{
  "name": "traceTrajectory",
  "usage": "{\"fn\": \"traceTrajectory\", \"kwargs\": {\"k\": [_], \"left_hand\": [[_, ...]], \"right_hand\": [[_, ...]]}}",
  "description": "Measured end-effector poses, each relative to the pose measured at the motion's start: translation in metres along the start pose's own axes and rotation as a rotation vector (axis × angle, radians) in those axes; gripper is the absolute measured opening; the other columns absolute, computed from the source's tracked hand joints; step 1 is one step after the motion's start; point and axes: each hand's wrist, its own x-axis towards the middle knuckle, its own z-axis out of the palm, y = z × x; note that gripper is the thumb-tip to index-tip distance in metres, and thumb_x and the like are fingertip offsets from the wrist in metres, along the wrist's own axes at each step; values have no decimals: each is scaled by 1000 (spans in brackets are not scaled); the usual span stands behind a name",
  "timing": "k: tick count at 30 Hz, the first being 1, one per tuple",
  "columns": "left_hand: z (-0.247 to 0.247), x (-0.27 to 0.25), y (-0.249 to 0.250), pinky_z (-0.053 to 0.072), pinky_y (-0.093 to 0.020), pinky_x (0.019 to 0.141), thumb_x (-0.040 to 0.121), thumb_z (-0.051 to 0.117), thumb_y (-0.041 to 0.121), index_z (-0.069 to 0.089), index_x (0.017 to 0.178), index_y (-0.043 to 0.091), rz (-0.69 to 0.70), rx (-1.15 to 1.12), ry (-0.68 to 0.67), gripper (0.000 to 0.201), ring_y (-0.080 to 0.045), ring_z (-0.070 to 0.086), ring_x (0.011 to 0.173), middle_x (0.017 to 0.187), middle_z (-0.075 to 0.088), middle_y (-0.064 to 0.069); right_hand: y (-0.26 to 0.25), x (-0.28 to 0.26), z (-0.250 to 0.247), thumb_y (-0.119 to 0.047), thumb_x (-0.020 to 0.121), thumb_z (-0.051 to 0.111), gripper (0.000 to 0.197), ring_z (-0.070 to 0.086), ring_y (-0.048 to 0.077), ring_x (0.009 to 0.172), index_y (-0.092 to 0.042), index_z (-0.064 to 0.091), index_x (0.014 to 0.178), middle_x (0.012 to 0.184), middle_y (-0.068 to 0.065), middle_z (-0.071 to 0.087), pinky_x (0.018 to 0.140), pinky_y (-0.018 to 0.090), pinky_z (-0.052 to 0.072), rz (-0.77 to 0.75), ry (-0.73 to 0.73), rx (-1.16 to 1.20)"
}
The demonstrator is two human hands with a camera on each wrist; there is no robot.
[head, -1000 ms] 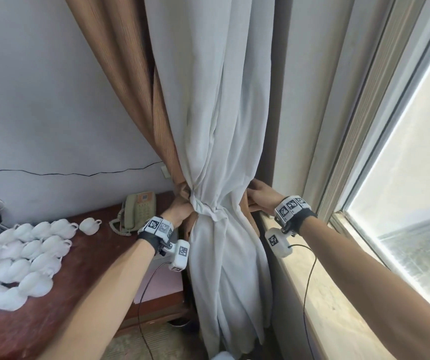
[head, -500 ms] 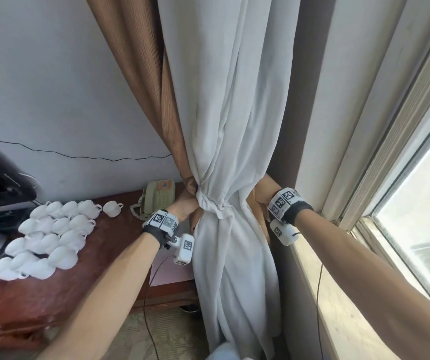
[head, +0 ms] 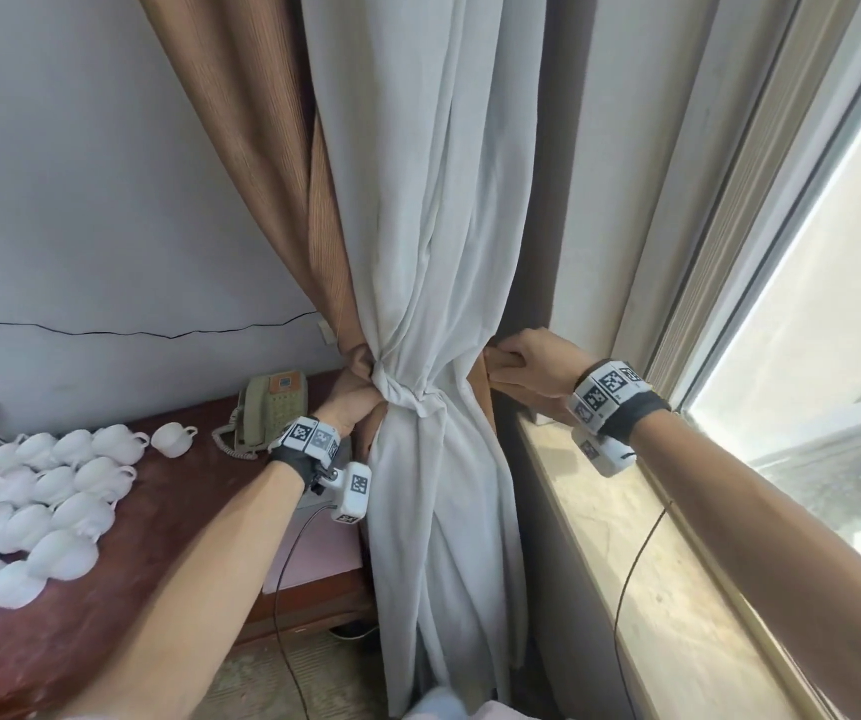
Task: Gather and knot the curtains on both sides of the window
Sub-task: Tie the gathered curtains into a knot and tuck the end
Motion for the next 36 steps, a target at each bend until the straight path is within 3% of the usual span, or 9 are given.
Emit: {"fn": "traceTrajectory", "kwargs": {"k": [4,7,13,19,24,28,32,34,36], "left_hand": [[20,-4,14,45,-22,91,93,74,5,60,134,3,22,-24,92,44,-20,62,115,119,64,-5],[37,-2,19,42,-24,92,97,70,7,58,138,2,-42,-96,76,43,-19,58,113,122,61,-5],[57,-3,25,50,-14,77,87,74,-6,69,101,13,47,-133,82,24,-17,62,105,101,70,-1],[63,-3,14,51,-7,74,84,78,-6,66,123,-1,126,-127,130,42,-17,66,107,111,67,-5],[64,4,9,51,-3,69,78,84,-4,69,103,14,169,-150,120,34,-18,70,100,97,71,2],[79,8,3,58,-18,82,77,85,3,68,110,11,224,-20,145,37,-20,74,103,103,75,-6],[81,-11,2,42,-11,62,91,66,3,63,95,18,411,333,331,15,-10,66,73,83,64,2],[105,-41,24,51,-24,72,95,62,-3,55,101,26,323,333,217,30,-7,59,83,97,61,2],[104,-46,28,53,-49,80,96,43,-12,43,126,22,371,616,238,45,-23,49,112,133,52,-17]], "right_hand": [[-11,-32,3,-29,103,54,8,60,33,76,-23,50,99,84,5,63,68,42,51,-11,33,-15],[-17,-50,16,-20,104,53,41,60,33,71,-27,36,141,89,10,67,67,43,53,-33,88,47],[-26,-67,30,-14,104,49,26,68,33,94,-19,67,123,101,9,74,85,38,53,-145,-57,-3],[-36,-74,25,1,96,46,46,67,31,106,-17,61,135,118,10,72,78,29,42,-137,-161,-109],[-36,-79,28,-29,100,66,12,69,28,96,-21,72,107,102,2,73,78,40,54,-353,61,-396],[-35,-74,45,-44,96,61,27,57,24,91,-25,72,80,93,0,63,76,36,39,-605,405,-466],[-44,-66,43,-50,98,64,27,58,31,121,-31,77,84,137,8,62,108,46,43,-724,451,-514],[-48,-60,36,-51,97,63,24,48,33,142,-34,79,91,158,5,49,123,50,29,-735,402,-553],[-52,-55,33,-50,97,65,21,39,33,148,-36,80,95,163,0,43,123,56,24,-716,368,-591]]}}
